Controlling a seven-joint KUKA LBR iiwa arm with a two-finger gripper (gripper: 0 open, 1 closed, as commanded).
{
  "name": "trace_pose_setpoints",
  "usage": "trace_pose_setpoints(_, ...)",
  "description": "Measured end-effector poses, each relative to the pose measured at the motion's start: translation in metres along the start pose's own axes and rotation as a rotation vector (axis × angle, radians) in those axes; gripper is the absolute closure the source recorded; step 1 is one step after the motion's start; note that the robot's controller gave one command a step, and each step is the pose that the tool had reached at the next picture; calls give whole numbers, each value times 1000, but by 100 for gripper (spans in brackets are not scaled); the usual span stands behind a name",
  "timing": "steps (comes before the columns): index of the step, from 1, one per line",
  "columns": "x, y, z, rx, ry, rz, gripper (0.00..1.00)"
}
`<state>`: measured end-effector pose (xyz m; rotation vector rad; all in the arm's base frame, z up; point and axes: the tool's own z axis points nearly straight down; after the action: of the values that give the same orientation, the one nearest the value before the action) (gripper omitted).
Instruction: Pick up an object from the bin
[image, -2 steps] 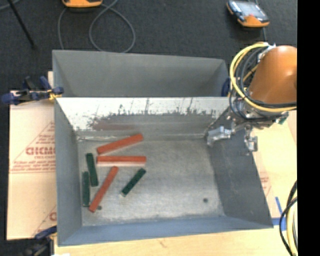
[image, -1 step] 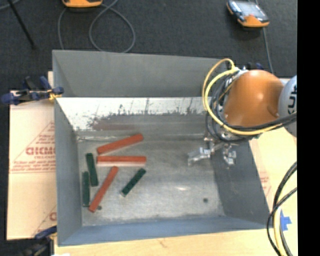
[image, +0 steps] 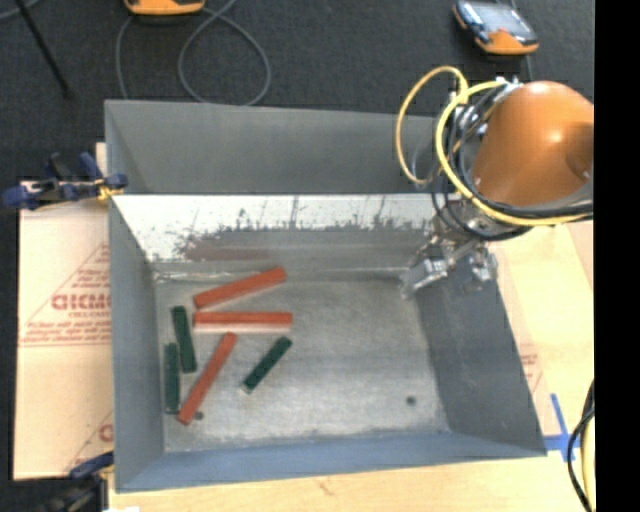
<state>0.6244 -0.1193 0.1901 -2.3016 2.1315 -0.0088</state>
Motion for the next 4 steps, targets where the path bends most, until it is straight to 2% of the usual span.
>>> trace_pose_setpoints(1, -83, 1, 81, -8, -8, -232, 0)
trace_pose_setpoints(2, -68, -15, 29, -1, -1, -469, 0)
trace_pose_setpoints(3, -108, -15, 33, -7, -5, -660, 0)
trace_pose_setpoints(4, -166, -26, -6, -2, -5, -836, 0)
